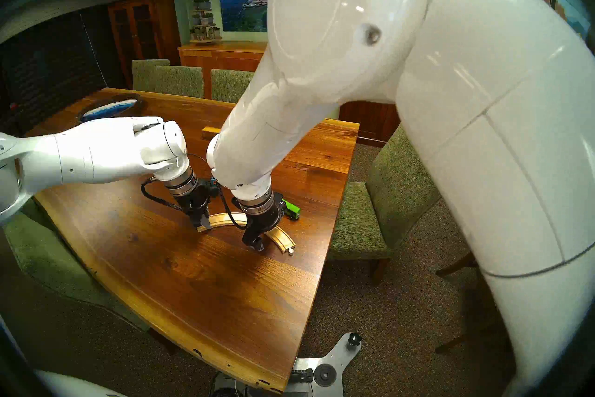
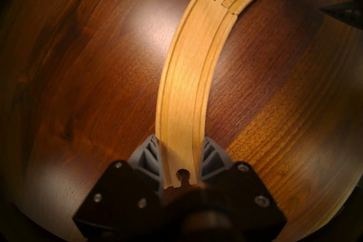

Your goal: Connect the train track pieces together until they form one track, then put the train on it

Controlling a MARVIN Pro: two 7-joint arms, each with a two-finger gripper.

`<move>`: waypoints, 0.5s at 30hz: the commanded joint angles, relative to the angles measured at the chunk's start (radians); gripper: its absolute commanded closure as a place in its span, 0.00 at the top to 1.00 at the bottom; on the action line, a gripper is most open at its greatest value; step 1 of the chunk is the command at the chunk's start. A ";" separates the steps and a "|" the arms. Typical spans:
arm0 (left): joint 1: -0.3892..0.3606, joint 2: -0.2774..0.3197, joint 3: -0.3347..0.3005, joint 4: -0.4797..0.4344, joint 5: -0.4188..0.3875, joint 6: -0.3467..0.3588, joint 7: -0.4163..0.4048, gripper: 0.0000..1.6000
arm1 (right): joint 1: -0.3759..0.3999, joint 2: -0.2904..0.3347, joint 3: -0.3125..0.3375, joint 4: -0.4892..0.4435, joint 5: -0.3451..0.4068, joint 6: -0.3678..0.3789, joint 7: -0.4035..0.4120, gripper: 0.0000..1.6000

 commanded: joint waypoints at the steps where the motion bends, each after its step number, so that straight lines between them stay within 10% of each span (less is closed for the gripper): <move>1: -0.017 0.000 -0.013 -0.002 -0.002 -0.002 -0.001 0.00 | 0.107 0.045 0.007 -0.034 0.001 -0.027 -0.012 1.00; 10: -0.020 -0.004 -0.018 0.002 -0.008 0.008 -0.007 0.00 | 0.126 0.064 0.008 -0.076 0.002 -0.068 -0.014 1.00; 14: -0.033 0.001 -0.023 -0.002 -0.013 0.016 -0.021 0.35 | 0.130 0.069 0.008 -0.087 0.001 -0.080 -0.014 1.00; 15: -0.036 0.003 -0.024 -0.004 -0.013 0.018 -0.023 0.74 | 0.132 0.069 0.007 -0.089 0.000 -0.082 -0.014 1.00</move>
